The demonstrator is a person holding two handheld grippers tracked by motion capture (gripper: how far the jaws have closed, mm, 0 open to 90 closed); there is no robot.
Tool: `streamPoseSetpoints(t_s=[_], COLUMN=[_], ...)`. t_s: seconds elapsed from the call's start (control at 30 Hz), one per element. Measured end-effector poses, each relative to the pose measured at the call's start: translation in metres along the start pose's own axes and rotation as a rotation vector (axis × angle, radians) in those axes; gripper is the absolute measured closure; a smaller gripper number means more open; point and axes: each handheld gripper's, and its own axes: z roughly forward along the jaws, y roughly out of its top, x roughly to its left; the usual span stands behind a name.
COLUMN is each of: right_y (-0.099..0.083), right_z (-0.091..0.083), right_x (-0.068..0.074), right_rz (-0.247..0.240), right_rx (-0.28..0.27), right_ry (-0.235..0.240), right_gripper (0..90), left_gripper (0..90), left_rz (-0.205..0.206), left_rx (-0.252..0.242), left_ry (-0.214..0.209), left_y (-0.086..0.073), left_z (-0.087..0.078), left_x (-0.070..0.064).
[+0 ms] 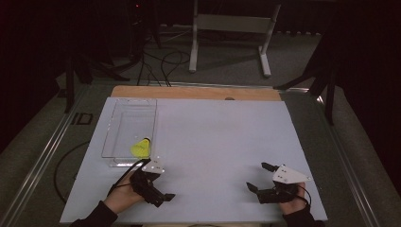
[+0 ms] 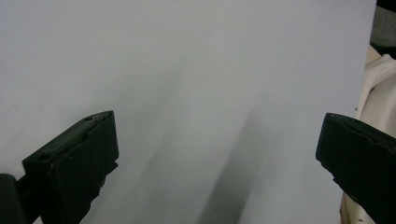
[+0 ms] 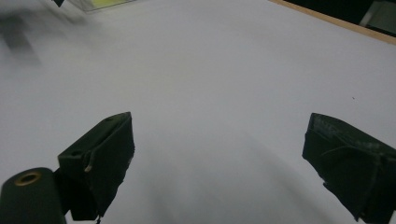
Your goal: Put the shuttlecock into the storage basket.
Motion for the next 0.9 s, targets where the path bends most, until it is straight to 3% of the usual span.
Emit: streamPoseSetpoints(t_s=[0.27, 0.4, 0.43, 0.63, 0.9], right_y=[0.0, 0.0, 0.0, 0.0, -0.001], right_z=[0.0, 0.0, 0.0, 0.0, -0.001], right_x=[0.0, 0.0, 0.0, 0.0, -0.001], right_rz=[0.002, 0.001, 0.001, 0.002, 0.007], right_rx=[0.002, 0.003, 0.003, 0.002, 0.002], right_ry=[0.0, -0.001, -0.001, 0.0, 0.001], right_gripper=[9.0, 9.0, 9.0, 9.0, 9.0], left_gripper=[0.0, 0.0, 0.0, 0.0, 0.0], left_rz=[-0.051, -0.081, -0.087, -0.112, -0.126], left_rx=[-0.024, -0.041, -0.054, -0.082, -0.11], left_ry=[0.02, 0.049, 0.073, 0.115, 0.132], left_y=[-0.019, -0.027, -0.031, -0.038, -0.046], left_z=[-0.009, -0.014, -0.016, -0.018, -0.015], left_x=[0.006, 0.008, 0.009, 0.01, 0.01])
